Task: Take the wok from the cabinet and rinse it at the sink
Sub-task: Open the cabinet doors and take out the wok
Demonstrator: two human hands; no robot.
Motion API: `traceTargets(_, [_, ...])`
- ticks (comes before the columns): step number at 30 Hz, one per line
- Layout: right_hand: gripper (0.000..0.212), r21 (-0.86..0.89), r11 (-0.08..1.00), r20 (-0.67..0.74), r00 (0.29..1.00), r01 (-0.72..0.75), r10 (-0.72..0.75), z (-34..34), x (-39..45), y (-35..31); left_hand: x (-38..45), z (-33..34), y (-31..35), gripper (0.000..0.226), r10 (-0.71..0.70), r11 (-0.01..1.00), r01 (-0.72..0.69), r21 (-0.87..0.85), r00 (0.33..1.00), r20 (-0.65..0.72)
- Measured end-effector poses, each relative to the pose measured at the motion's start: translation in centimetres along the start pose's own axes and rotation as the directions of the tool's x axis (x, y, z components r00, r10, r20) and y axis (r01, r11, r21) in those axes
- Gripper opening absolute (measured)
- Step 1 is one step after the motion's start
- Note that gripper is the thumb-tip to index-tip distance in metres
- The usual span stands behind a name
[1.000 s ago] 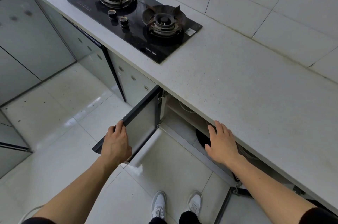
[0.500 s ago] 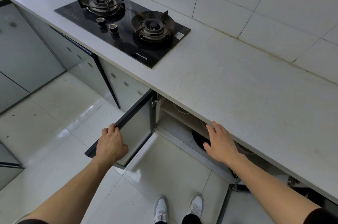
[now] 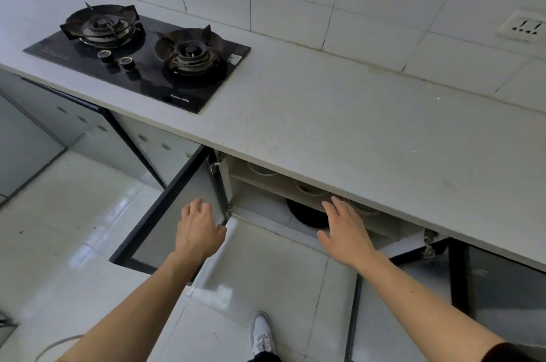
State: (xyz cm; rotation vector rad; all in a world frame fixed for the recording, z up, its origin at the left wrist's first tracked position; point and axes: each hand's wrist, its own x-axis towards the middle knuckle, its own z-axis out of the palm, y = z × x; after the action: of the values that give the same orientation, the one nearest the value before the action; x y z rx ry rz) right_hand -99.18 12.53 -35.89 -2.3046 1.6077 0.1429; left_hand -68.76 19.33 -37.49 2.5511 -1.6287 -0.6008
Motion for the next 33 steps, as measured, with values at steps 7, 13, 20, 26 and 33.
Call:
traceTargets(7, [0.067, 0.124, 0.987, -0.019, 0.994, -0.105, 0.108, 2.4, -8.7, 2.9, -5.9, 1.2, 3.8, 0.059, 0.065, 0.997, -0.067, 0.038, 0.996, 0.065])
traceTargets(13, [0.066, 0.153, 0.975, -0.05, 0.984, -0.161, 0.17, 4.4, -13.4, 4.2, -7.6, 2.1, 6.2, 0.058, 0.18, 0.982, -0.186, 0.045, 0.977, 0.111])
traceTargets(20, [0.057, 0.143, 0.955, -0.072, 0.96, -0.26, 0.272, 7.4, -12.3, 4.6, -3.7, 5.3, 6.9, 0.058, 0.258, 0.966, -0.255, -0.041, 0.946, 0.199])
traceTargets(26, [0.053, 0.221, 0.916, -0.124, 0.922, -0.334, 0.366, 12.5, -6.4, 4.5, 4.0, 10.9, 5.5, 0.055, 0.345, 0.938, -0.336, -0.08, 0.904, 0.251])
traceTargets(33, [0.054, 0.211, 0.91, -0.134, 0.911, -0.358, 0.39, 21.9, -0.9, 8.7, 11.0, 19.8, 5.5, 0.05, 0.406, 0.913, -0.405, -0.047, 0.896, 0.178])
